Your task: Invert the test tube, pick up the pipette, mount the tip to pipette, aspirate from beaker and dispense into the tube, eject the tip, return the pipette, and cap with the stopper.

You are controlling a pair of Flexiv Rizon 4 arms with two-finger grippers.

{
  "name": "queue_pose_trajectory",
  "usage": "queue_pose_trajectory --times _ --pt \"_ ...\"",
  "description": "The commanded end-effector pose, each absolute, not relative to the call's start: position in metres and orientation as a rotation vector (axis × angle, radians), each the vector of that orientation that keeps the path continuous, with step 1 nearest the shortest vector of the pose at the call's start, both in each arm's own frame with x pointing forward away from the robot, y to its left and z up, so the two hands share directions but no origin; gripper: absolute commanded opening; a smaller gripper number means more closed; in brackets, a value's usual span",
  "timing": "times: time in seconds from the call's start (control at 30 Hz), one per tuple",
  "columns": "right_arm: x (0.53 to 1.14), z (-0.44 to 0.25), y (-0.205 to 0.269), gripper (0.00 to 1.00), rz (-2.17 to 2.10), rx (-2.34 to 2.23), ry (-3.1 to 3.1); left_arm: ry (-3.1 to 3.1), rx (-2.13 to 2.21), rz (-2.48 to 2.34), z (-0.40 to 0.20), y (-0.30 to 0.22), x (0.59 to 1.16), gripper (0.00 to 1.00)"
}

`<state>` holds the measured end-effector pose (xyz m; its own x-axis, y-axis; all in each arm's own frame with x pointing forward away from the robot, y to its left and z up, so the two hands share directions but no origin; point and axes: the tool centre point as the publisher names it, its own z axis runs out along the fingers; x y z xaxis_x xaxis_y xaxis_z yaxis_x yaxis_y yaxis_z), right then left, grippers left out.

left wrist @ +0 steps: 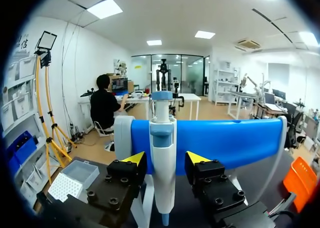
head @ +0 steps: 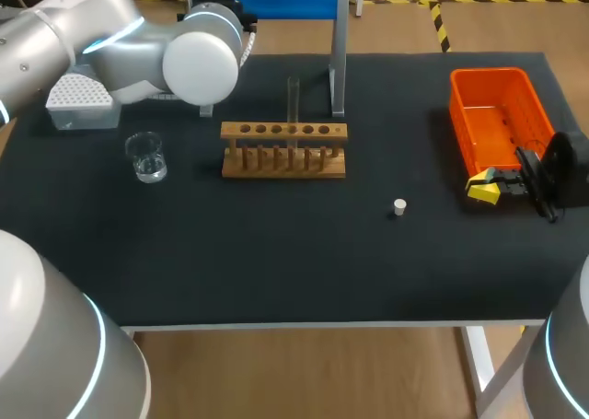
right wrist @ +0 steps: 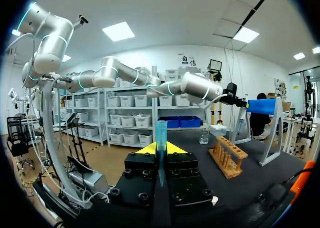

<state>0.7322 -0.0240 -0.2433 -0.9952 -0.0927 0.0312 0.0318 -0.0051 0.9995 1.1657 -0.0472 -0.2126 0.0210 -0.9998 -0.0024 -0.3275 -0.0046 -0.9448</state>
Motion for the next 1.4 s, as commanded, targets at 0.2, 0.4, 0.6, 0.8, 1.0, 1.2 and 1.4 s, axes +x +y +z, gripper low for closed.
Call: queue_pose_trajectory --times 0.2,0.4,0.6,0.8,1.0,1.2,1.4 --pt "0.731 -0.244 -0.025 0.00 -2.166 0.067 -2.153 1.440 -1.463 -1.021 -0.215 -0.048 1.173 0.48" --pt "0.731 -0.244 -0.025 0.00 -2.166 0.067 -2.153 1.441 -1.464 -1.021 -0.215 -0.048 1.173 0.09" --pt "0.731 -0.244 -0.025 0.00 -2.166 0.067 -2.153 1.441 -1.466 -1.020 -0.215 -0.048 1.173 0.00" --pt "0.731 -0.244 -0.025 0.00 -2.166 0.067 -2.153 1.436 -1.465 -1.026 -0.212 -0.049 1.175 0.00" --pt "0.731 -0.244 -0.025 0.00 -2.166 0.067 -2.153 1.427 -1.444 -1.034 -0.199 -0.049 1.175 0.00" --pt "0.731 -0.244 -0.025 0.00 -2.166 0.067 -2.153 1.408 -1.414 -1.042 -0.178 -0.048 1.178 0.00" --pt "0.731 -0.244 -0.025 0.00 -2.166 0.067 -2.153 1.417 -1.378 -1.053 -0.161 -0.049 1.175 0.00"
